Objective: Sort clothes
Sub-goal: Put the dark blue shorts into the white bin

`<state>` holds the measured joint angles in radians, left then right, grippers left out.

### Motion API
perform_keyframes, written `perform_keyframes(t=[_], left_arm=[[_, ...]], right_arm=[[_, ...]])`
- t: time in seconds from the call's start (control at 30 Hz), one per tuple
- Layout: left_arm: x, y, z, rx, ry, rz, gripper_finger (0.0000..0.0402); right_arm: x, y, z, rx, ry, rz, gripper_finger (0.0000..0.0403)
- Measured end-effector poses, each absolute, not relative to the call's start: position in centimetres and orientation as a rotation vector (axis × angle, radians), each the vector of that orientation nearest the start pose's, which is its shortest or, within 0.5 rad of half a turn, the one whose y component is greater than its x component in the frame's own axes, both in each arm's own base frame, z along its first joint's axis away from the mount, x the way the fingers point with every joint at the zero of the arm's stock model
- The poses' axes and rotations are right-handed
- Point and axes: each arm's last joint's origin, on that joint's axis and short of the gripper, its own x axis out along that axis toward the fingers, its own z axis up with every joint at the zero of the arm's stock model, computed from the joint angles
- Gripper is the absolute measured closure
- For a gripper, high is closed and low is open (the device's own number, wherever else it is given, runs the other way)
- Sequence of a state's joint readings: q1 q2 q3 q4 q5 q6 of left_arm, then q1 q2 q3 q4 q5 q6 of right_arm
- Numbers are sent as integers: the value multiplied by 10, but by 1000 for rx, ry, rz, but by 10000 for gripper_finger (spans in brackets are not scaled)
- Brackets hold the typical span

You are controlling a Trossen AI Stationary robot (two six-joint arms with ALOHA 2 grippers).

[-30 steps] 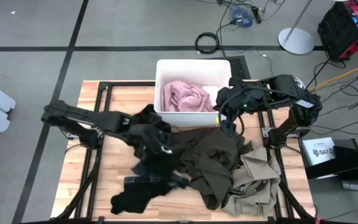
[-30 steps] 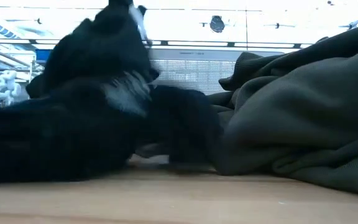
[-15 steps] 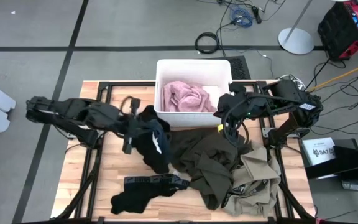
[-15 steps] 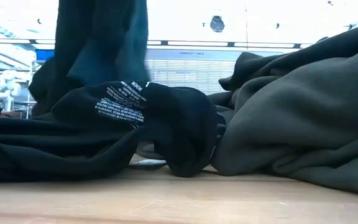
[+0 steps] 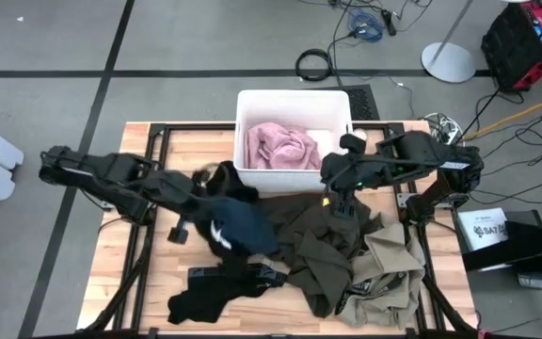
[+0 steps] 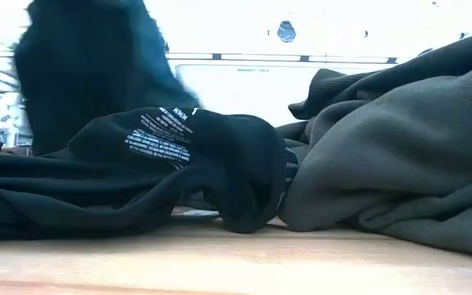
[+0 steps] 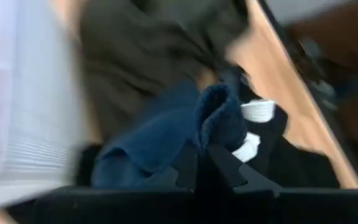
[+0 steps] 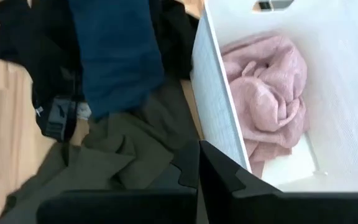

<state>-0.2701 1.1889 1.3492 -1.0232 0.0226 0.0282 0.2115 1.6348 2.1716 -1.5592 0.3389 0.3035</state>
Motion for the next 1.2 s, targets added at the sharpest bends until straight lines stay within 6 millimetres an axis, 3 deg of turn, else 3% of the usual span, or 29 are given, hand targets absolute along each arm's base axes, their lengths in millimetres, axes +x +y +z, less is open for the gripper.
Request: perform_keyframes(t=[0.13, 0.4, 0.6, 0.97, 1.2], left_arm=[[219, -68, 339, 32, 1020, -387, 368], [240, -75, 304, 13, 1157, -349, 279], [248, -78, 293, 34, 1214, -326, 245], [248, -91, 287, -1, 1251, -332, 242], [237, -119, 285, 70, 1267, -412, 242]], right_arm=[[271, 48, 449, -7, 981, -262, 403], [287, 56, 427, 62, 1008, -161, 403], [300, 70, 398, 38, 1025, -115, 394], [325, 112, 314, 53, 925, -20, 336], [327, 120, 293, 70, 881, -4, 318]])
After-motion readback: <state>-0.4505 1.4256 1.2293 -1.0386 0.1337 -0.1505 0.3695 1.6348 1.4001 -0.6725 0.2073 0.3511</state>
